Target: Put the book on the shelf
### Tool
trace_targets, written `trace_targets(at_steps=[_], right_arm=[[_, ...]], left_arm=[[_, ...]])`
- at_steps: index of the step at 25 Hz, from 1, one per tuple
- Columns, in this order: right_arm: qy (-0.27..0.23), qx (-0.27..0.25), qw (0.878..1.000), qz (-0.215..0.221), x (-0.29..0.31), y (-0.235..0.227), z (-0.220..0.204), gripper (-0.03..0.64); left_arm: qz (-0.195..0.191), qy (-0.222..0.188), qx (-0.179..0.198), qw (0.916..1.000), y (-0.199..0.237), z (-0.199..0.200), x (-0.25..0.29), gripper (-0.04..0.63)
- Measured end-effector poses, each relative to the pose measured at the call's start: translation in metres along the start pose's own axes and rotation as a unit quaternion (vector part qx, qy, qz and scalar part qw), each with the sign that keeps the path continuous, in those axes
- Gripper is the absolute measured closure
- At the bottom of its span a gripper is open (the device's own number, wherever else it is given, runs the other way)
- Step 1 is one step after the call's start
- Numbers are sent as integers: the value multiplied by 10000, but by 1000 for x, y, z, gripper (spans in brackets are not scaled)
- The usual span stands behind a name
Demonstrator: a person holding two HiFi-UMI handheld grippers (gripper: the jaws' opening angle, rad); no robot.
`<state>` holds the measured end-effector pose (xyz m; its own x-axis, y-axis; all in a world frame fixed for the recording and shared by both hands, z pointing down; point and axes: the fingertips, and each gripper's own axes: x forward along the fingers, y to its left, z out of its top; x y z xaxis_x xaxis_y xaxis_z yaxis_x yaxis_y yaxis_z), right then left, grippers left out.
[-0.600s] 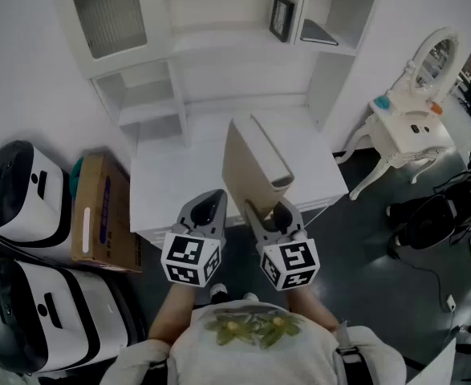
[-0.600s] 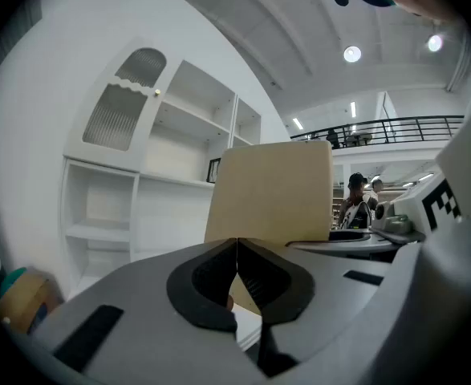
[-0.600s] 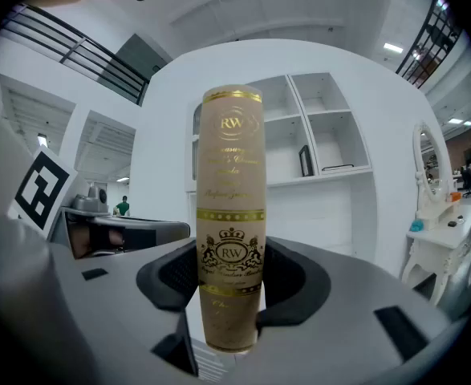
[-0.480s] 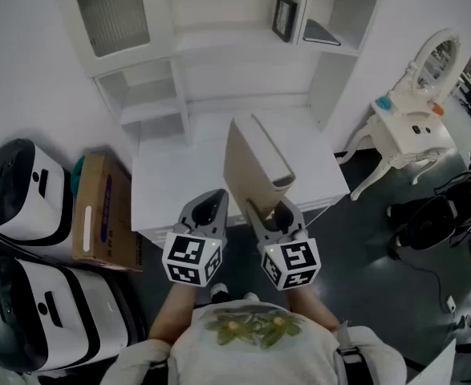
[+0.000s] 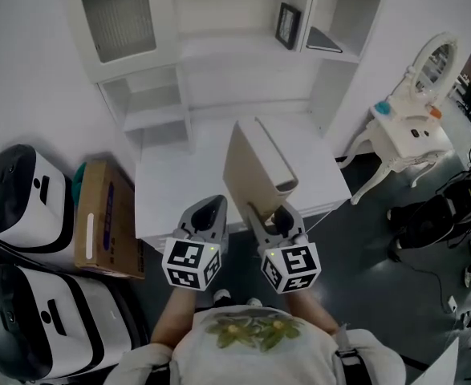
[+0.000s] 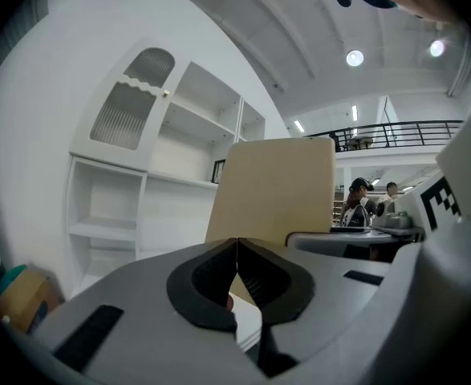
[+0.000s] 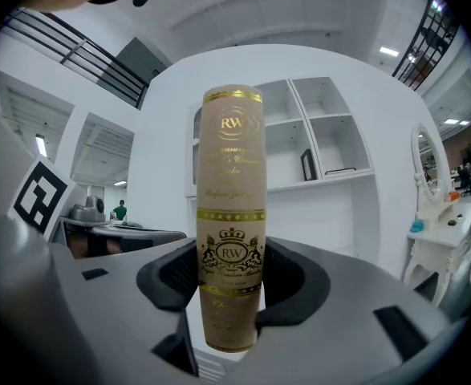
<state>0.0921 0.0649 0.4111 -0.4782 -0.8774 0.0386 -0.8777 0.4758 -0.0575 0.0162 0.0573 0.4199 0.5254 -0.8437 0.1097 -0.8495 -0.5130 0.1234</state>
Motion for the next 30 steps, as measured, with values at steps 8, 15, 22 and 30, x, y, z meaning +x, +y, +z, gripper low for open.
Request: trace_targets(at_steps=[8,15,22,30], right_arm=[[-113,-120,9997,-202,9,18,-2,399],[-197,-173,9994,-216,19,23,3,399],[-286,-160,9994,-149,47,9,11,399],[-384,-205,9990,-26,99,-9,31,399]], left_arm=[[-199,-37,29,9998,18,-4,-5,566],[-366,-77,110,9992,20,-3,6,567],[-398,-41,94,9992,33,-2,32,568],[-125,-98,192,9997,73,19,66,567]])
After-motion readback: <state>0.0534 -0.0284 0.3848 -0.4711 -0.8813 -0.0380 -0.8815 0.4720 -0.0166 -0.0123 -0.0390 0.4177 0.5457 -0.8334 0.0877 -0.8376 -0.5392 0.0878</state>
